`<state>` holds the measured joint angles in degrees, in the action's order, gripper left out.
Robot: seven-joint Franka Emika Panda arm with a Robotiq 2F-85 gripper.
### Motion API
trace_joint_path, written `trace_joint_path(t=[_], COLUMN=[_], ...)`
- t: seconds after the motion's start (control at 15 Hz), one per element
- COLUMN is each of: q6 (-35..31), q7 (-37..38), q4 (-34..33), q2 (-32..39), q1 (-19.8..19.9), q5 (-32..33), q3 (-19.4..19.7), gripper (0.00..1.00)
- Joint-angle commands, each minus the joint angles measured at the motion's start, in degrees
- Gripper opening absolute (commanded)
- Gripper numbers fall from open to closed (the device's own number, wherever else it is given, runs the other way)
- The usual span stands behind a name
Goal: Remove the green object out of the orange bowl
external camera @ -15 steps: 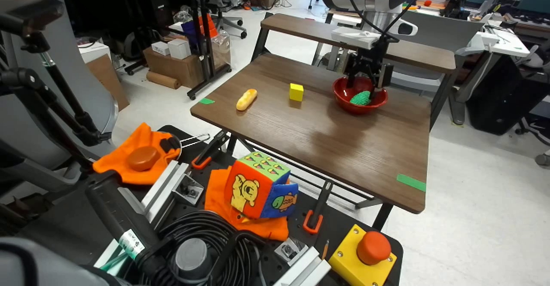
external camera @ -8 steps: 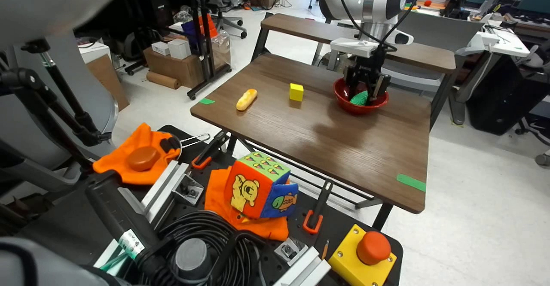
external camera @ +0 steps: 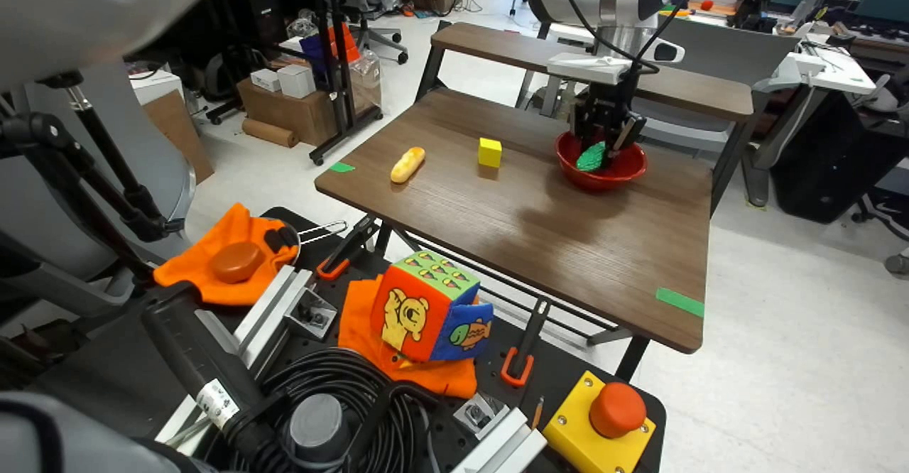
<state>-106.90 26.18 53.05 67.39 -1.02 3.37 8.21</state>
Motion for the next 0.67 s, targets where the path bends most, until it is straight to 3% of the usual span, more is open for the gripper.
trace_joint_path(t=[0.0, 0.4, 0.6], q6=[-1.2, -6.1, -5.9], q7=[-5.4, -15.8, -16.8], q4=[7.3, 23.1, 31.3], q2=[-7.1, -20.6, -26.0], q1=[-0.8, 0.5, 0.7], q5=[1.1, 1.2, 3.0], q3=[-0.5, -1.2, 0.4], gripper=[0.22, 0.22, 0.22])
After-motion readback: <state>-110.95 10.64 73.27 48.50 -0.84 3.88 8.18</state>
